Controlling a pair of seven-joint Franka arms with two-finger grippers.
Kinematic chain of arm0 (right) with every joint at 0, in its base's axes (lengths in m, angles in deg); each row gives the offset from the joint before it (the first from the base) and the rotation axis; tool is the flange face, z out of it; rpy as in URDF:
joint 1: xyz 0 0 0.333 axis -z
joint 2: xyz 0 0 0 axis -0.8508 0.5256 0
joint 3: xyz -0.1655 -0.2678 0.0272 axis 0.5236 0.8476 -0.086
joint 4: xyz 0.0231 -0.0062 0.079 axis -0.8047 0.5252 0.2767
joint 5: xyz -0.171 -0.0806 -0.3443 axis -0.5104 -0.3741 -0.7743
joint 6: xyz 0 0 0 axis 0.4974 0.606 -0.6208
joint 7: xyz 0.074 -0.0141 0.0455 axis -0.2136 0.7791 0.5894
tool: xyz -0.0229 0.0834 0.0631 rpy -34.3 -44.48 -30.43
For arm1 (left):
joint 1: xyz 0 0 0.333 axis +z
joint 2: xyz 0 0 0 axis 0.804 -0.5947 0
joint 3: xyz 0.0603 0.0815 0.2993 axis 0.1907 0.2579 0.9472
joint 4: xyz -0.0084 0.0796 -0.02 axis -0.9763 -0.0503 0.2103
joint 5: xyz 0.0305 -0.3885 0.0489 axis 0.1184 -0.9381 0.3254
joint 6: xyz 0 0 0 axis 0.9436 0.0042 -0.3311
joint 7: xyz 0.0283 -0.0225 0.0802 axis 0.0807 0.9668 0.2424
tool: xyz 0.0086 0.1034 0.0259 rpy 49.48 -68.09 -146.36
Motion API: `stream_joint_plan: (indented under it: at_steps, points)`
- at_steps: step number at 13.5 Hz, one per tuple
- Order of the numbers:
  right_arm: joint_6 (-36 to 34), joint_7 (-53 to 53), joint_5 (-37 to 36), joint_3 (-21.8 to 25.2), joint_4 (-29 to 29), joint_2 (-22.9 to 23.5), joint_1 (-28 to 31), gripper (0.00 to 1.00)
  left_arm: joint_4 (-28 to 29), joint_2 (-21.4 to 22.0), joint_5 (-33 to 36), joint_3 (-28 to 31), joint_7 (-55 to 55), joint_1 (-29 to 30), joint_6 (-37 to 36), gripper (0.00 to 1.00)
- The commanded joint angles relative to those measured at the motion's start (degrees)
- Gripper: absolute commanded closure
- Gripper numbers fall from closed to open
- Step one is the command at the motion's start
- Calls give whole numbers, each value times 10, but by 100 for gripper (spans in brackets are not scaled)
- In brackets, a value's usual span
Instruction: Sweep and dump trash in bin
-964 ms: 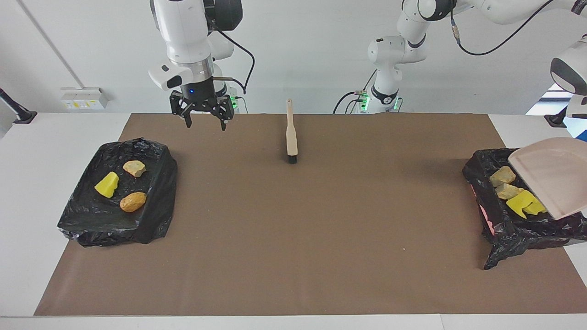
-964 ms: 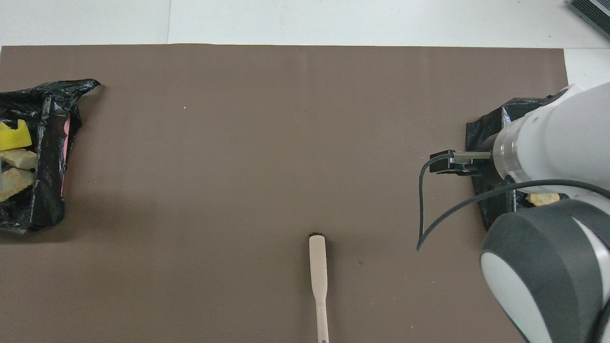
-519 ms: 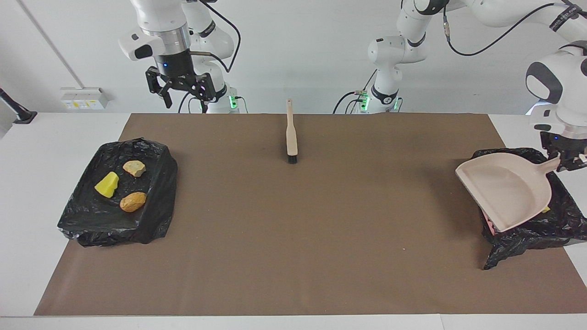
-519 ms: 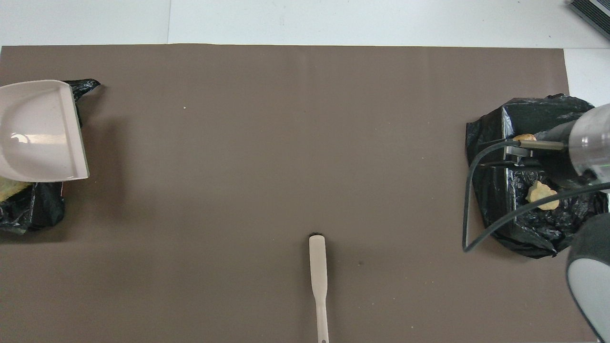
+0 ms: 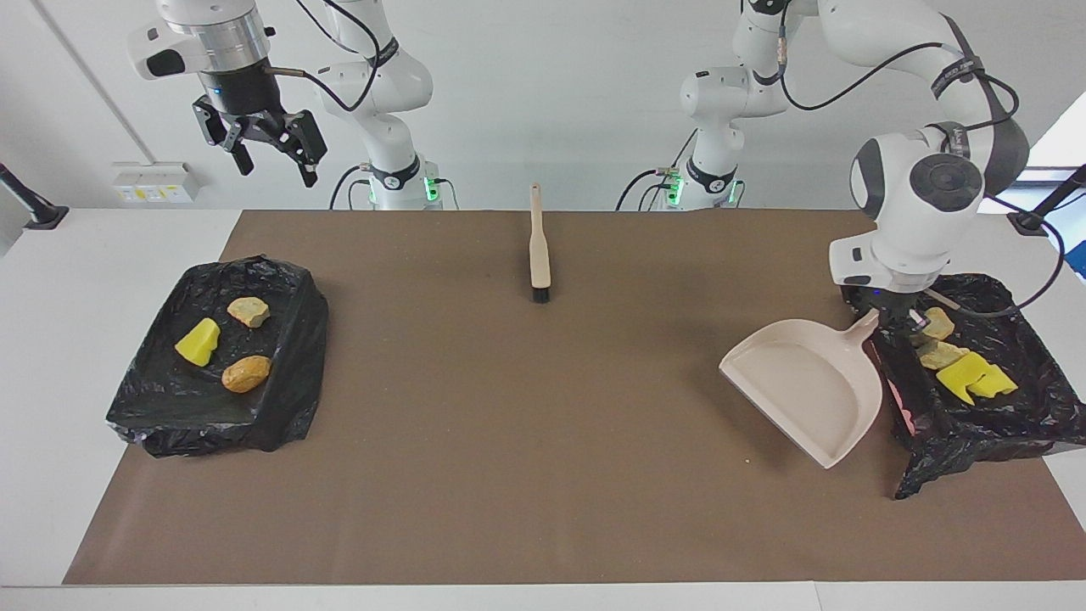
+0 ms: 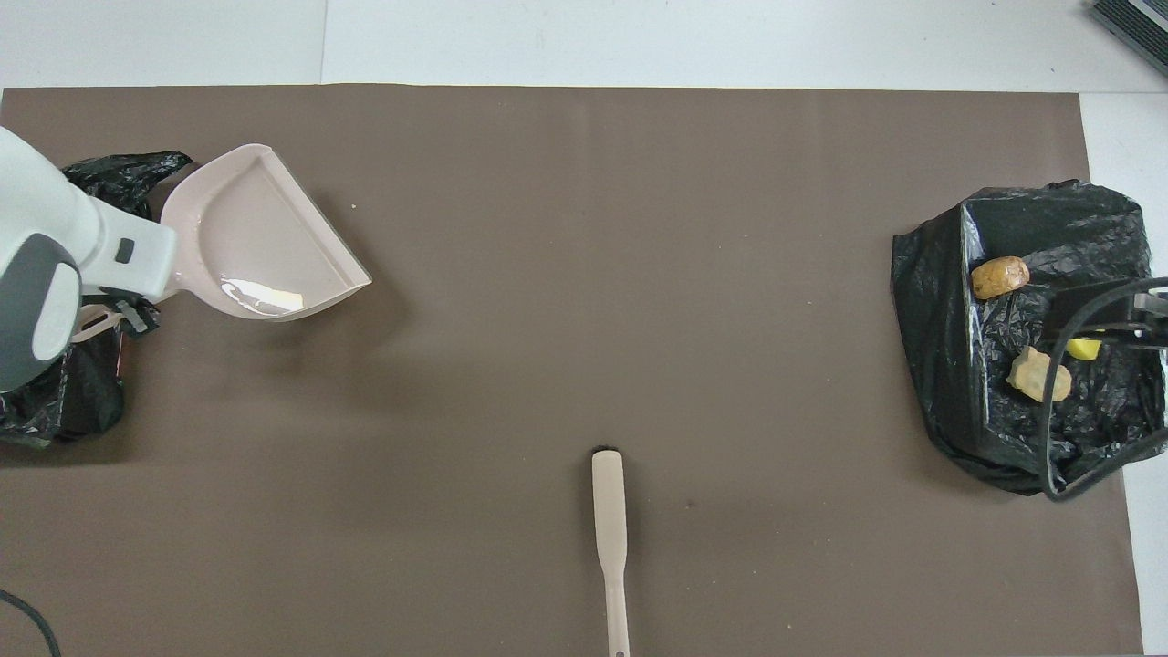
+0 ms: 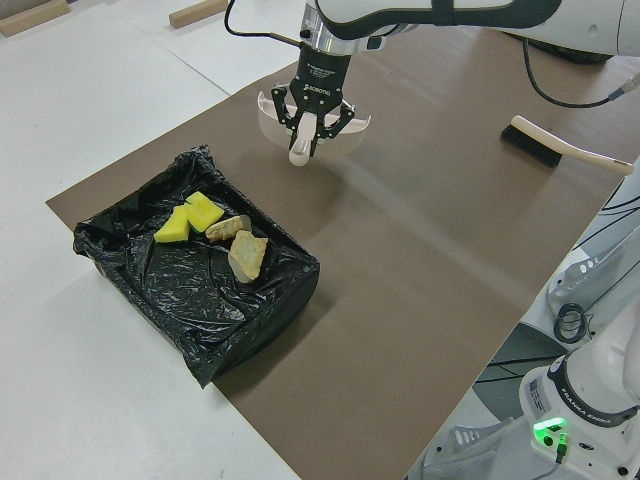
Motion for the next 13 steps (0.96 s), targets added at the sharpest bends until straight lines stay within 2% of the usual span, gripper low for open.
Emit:
stream_joint_plan:
  at_steps: [1, 4, 8, 10, 13]
  points:
    - [4, -71, 17, -1, 49, -28, 20, 0, 35, 14, -11, -61, -161, 0, 20, 100]
    - [19, -88, 4, -3, 51, -24, 15, 0, 33, 8, -33, -116, -269, 0, 27, 100]
    - [24, -130, -3, -12, 46, -19, 10, 0, 16, -22, -33, -201, -458, 0, 38, 100]
    - [30, -131, 9, -11, 46, -17, 15, 0, -12, -53, -29, -223, -543, -27, 36, 100]
    - [26, -129, 23, -9, 48, -13, 22, 0, -85, -110, -30, -233, -654, -68, 27, 100]
